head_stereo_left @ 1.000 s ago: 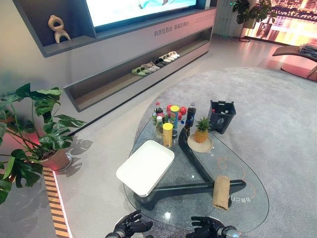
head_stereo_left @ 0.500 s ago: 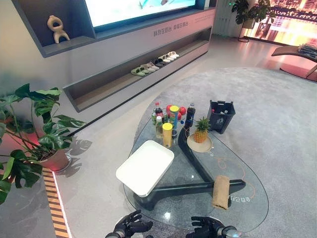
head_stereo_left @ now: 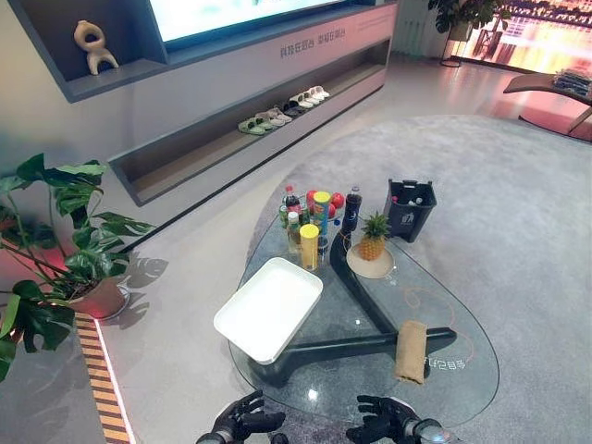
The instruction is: Wipe the table with a cloth and put it in the basket.
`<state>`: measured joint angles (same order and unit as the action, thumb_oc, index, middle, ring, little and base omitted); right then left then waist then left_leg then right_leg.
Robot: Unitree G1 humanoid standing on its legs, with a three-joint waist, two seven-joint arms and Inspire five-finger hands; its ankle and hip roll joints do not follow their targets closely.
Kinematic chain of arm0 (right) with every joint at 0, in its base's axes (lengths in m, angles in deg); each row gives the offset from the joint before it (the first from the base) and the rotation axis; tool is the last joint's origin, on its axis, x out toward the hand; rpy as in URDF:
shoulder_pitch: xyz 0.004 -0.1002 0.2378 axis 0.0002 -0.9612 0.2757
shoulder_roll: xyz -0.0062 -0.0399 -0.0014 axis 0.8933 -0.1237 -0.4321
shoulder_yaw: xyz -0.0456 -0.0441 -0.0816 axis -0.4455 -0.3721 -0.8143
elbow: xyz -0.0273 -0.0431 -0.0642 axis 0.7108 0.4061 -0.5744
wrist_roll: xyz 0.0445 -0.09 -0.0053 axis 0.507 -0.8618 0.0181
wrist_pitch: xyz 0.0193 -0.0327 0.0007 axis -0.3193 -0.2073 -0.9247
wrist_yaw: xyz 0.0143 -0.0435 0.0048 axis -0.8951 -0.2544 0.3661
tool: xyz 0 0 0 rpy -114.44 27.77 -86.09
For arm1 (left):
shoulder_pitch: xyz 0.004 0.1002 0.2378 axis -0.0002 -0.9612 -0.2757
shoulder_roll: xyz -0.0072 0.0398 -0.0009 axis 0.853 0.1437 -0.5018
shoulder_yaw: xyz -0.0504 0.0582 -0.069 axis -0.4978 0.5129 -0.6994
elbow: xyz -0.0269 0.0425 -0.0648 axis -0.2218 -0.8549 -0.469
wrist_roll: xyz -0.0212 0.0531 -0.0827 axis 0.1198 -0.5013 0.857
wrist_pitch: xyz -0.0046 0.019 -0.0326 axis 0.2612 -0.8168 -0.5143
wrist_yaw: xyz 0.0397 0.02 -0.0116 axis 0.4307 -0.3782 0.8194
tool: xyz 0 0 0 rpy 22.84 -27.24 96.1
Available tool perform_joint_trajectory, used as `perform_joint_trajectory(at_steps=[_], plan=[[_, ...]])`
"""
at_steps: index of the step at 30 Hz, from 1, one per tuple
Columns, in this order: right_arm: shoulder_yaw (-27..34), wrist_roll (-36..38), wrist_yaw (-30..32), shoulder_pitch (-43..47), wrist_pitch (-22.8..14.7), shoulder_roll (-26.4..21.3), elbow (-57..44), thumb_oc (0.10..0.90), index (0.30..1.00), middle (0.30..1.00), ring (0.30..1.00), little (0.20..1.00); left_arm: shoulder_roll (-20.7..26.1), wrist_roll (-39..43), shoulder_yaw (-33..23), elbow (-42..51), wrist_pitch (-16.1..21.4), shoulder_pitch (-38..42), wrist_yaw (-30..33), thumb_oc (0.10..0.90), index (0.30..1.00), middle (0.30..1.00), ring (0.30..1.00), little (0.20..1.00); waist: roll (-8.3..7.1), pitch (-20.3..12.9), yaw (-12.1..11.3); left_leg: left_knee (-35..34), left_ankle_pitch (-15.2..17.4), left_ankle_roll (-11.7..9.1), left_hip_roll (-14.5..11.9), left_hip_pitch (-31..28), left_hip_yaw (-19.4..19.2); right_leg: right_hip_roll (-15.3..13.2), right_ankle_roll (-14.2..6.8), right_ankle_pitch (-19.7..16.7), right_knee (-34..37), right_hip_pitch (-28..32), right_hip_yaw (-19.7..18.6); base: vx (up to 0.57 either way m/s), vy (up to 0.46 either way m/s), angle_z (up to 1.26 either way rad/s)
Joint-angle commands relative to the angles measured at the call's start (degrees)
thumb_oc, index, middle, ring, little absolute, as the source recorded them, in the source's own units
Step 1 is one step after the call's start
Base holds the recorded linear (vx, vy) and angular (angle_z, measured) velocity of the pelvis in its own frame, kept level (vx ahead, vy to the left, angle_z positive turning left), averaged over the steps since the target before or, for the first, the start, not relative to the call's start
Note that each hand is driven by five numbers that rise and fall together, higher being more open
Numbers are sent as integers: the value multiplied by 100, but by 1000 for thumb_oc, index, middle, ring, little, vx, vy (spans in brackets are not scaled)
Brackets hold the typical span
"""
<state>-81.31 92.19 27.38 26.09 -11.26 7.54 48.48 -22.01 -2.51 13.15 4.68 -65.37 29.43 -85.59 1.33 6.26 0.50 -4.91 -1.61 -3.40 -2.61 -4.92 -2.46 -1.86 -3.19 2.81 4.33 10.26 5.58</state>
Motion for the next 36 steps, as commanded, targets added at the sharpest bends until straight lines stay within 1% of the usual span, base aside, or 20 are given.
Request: perform_joint_trajectory(at_steps=[1,3,4,9,10,11,12,15,16,17,19,20,21,23,24,29,32,36], plan=[[11,412,462,196,-255,-27,-1002,800,900,900,900,900,11,-194,286,82,45,202,109,800,900,900,900,900,-295,163,63,399,508,226,272,28,-12,-72,-215,-290,-36,-599,-227,-9,-55,-7],[13,383,656,145,-231,-54,-1385,800,900,900,900,900,28,-159,307,190,33,159,127,800,900,900,900,900,-310,220,89,479,526,247,278,130,-35,-52,-207,-296,-72,-702,-270,-38,-49,-9],[-8,383,812,133,-287,-87,-1599,800,900,900,900,900,47,-104,344,272,35,158,150,800,900,900,900,900,-316,277,101,547,534,258,283,225,-41,-39,-196,-297,-111,-794,-290,-96,-57,-9],[-32,579,1607,393,-753,-285,-2258,800,900,900,900,900,179,269,486,619,85,406,227,800,900,900,900,900,-302,735,147,713,509,319,292,643,-42,38,-123,-250,-428,-1267,-315,-172,-54,-9],[-25,601,1725,411,-827,-308,-2331,800,900,900,900,900,189,286,496,649,64,425,249,800,900,900,900,900,-298,783,155,719,508,326,297,673,-35,49,-114,-234,-469,-1306,-315,-103,-44,1],[-5,600,2007,453,-926,-348,-2520,800,900,900,900,900,189,337,525,652,67,449,286,800,900,900,900,900,-295,863,179,722,498,334,304,719,-22,69,-102,-214,-540,-1376,-309,-58,-33,2],[0,591,2067,457,-949,-354,-2549,800,900,900,900,900,186,343,529,656,65,453,296,800,900,900,900,900,-294,874,184,723,496,335,307,728,-18,72,-99,-212,-548,-1388,-310,-49,-34,0],[146,407,2765,457,-1164,-470,-2953,800,900,900,900,900,181,319,552,780,49,418,401,800,900,900,900,900,-282,994,228,718,485,336,325,791,1,93,-84,-211,-566,-1449,-310,0,0,0],[154,392,2787,456,-1172,-474,-2968,800,900,900,900,900,181,319,554,783,49,416,403,800,900,900,900,900,-281,997,230,719,485,336,326,793,1,93,-84,-211,-566,-1450,-311,0,0,0],[230,288,3004,451,-1223,-504,-3067,800,900,900,900,900,185,325,566,806,59,397,414,800,900,900,900,900,-270,1023,244,723,483,334,331,812,-4,95,-86,-216,-562,-1462,-314,0,0,0],[395,-73,3635,473,-1304,-579,-3256,800,900,900,900,900,199,328,566,830,59,392,414,800,900,900,900,900,-248,1085,278,774,488,337,347,889,-36,89,-82,-227,-574,-1528,-321,-11,-5,3],[450,-144,3809,498,-1284,-617,-3332,800,900,900,900,900,201,332,573,838,69,397,413,800,900,900,900,900,-240,1118,286,811,487,339,353,935,-46,88,-77,-234,-587,-1559,-323,0,0,0],[471,-157,3847,508,-1274,-629,-3362,800,900,900,900,900,202,333,574,841,69,399,413,800,900,900,900,900,-238,1131,289,822,487,340,354,949,-50,88,-75,-234,-592,-1568,-323,0,0,0],[610,-327,4287,596,-1288,-727,-3546,800,900,900,900,900,216,356,585,839,81,462,425,800,900,900,900,900,-224,1256,318,952,496,348,377,1099,-69,88,-60,-239,-652,-1677,-343,-37,-1,-3],[645,-368,4413,645,-1301,-773,-3607,800,900,900,900,900,221,384,617,838,91,498,444,800,900,900,900,900,-213,1330,332,1024,500,350,379,1179,-71,85,-52,-236,-700,-1742,-351,-39,5,-1],[734,-471,4895,939,-1294,-876,-3777,800,900,900,900,900,278,453,698,876,155,672,409,800,900,900,900,900,-193,1651,339,1481,548,357,430,1664,-122,46,-21,-243,-978,-2152,-324,-62,2,0],[842,-468,5275,1258,-1206,-928,-3827,800,900,900,900,900,332,514,770,933,178,833,391,800,900,900,900,900,-199,1896,342,1903,619,357,440,2059,-166,-3,4,-257,-1214,-2486,-270,-88,-6,2],[1028,-585,6070,1714,-919,-1009,-3838,800,900,900,900,900,364,528,935,1060,234,990,441,800,900,900,900,900,-160,2238,373,2315,705,364,441,2473,-198,3,42,-265,-1441,-2838,-289,-55,5,5]])
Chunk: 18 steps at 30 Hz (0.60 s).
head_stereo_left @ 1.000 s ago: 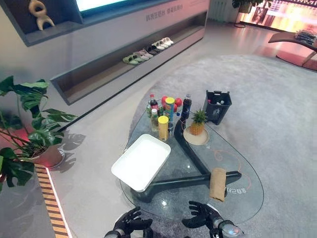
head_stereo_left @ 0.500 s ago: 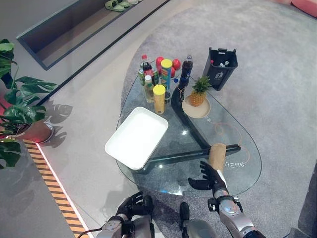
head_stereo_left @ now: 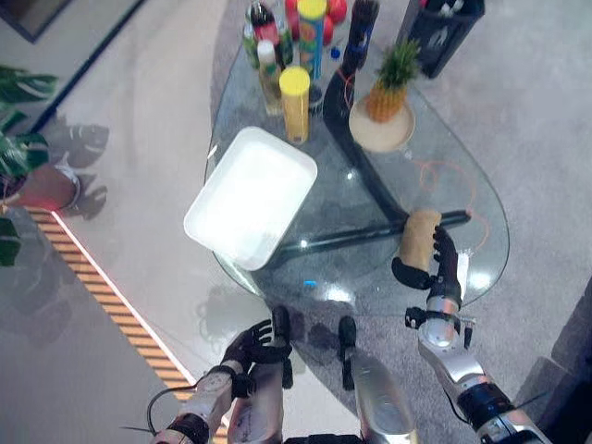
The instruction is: Wipe the table with a cloth and put it in the basket.
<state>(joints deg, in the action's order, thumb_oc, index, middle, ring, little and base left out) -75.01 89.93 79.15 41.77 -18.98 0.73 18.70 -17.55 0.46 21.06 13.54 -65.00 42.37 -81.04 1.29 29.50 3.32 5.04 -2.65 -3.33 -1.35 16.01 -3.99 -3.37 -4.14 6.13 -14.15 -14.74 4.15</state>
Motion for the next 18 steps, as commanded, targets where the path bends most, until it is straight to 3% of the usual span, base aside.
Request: perform_joint_trajectory(at_steps=[1,5,12,18], plan=[[431,-395,1147,231,-88,-343,-841,800,900,900,900,900,-74,248,177,187,212,-277,-10,800,900,900,900,900,-143,-25,98,1377,820,358,316,447,-48,157,144,-598,372,-398,-157,-37,26,5],[601,-304,1740,423,126,-384,-777,800,900,900,900,900,-100,408,309,261,304,-266,79,800,900,900,900,900,-77,30,138,1480,817,358,337,788,-63,179,161,-622,301,-724,-211,-13,40,-4],[574,-212,1897,808,375,-379,-764,800,900,900,900,900,-135,531,437,449,339,-103,208,800,900,900,900,900,30,30,175,1676,747,346,389,1496,-122,159,169,-666,57,-1446,-234,6,47,-3],[605,-114,2177,1164,366,-400,-651,800,900,900,900,900,-143,515,641,651,304,-84,315,800,900,900,900,900,109,30,127,1836,778,352,422,1879,-132,132,169,-647,-143,-1863,-178,26,26,2]])
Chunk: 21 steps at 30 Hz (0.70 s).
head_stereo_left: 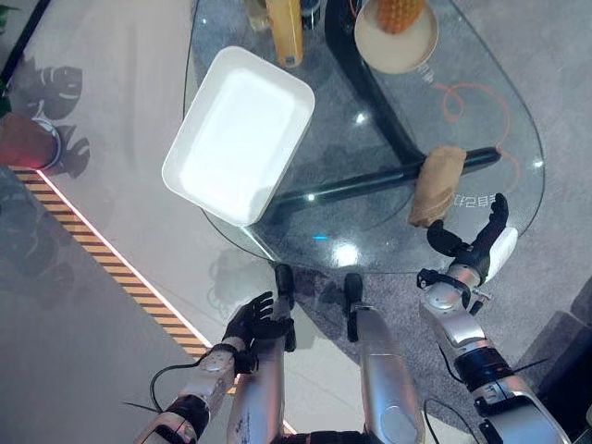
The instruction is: Wipe the table with a cloth and put it in the basket.
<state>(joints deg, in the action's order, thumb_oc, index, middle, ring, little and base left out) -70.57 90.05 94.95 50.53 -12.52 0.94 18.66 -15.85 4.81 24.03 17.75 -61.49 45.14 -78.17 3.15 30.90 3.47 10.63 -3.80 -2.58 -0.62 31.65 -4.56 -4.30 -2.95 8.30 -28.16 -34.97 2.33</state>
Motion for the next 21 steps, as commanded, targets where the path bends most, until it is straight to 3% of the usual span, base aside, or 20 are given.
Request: perform_joint_trajectory(at_steps=[1,10,21], plan=[[171,-68,607,394,-290,-440,-583,800,900,900,900,900,-317,114,375,253,-59,-333,56,800,900,900,900,900,-63,-111,100,1297,887,281,359,398,-75,222,51,-868,1224,71,15,19,41,2],[66,-164,410,675,-148,-450,-767,800,900,900,900,900,-237,146,538,774,-332,-321,266,800,900,900,900,900,-5,-111,22,1454,836,317,431,919,-69,150,22,-916,984,-486,36,28,38,4],[138,460,536,842,-292,-382,-803,800,900,900,900,900,-191,381,560,928,-435,-231,362,800,900,900,900,900,10,-111,-39,1545,790,330,450,1354,3,137,-20,-1003,842,-983,78,11,1,2]])
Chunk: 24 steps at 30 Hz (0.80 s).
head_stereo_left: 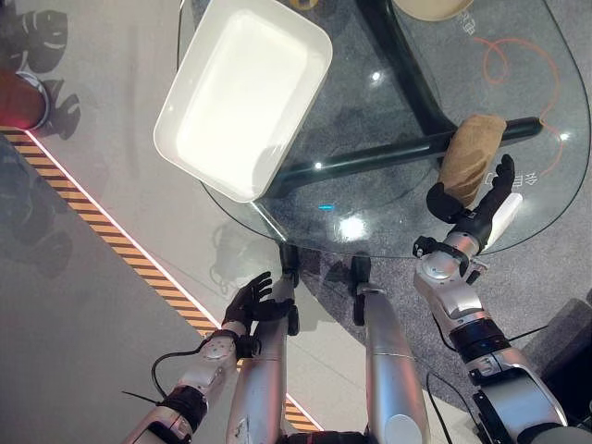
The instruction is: Wipe the table with a cloth and put it in the basket.
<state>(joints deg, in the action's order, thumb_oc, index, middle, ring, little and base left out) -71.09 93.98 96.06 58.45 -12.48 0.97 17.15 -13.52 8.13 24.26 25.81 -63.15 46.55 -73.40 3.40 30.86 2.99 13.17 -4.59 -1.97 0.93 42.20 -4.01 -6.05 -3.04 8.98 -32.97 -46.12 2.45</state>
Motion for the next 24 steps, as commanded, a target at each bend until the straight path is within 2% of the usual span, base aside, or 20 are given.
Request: perform_joint_trajectory(at_steps=[1,4,7,11,18,24], plan=[[190,114,465,61,-273,-362,-637,800,900,900,900,900,-429,50,544,109,-266,-361,-116,800,900,900,900,900,-12,-107,4,1299,861,270,298,334,-45,311,-10,-1082,1314,91,67,0,0,0],[174,213,640,70,-263,-291,-550,800,900,900,900,900,-459,56,563,76,-255,-327,-108,800,900,900,900,900,-2,-107,-2,1309,851,274,304,401,-29,317,-11,-1100,1297,13,57,0,0,0],[168,306,728,74,-421,-233,-398,800,900,900,900,900,-473,100,592,107,-241,-288,-70,800,900,900,900,900,11,-107,-15,1323,841,282,303,501,-36,309,-17,-1130,1294,-92,67,0,0,0],[162,297,826,157,-367,-226,-220,800,900,900,900,900,-492,119,643,139,-317,-220,-28,800,900,900,900,900,37,-107,-32,1376,831,281,330,617,-11,292,-32,-1175,1281,-198,68,0,0,0],[202,477,714,506,-502,-423,144,800,900,900,900,900,-446,368,735,263,-389,-158,-63,800,900,900,900,900,146,-107,-85,1465,842,298,372,851,9,241,-52,-1239,1247,-457,78,0,0,0],[225,538,754,778,-370,-571,208,800,900,900,900,900,-428,532,799,382,-450,-114,-64,800,900,900,900,900,208,-107,-109,1509,840,312,412,1002,17,238,-70,-1273,1209,-637,54,14,39,2]])
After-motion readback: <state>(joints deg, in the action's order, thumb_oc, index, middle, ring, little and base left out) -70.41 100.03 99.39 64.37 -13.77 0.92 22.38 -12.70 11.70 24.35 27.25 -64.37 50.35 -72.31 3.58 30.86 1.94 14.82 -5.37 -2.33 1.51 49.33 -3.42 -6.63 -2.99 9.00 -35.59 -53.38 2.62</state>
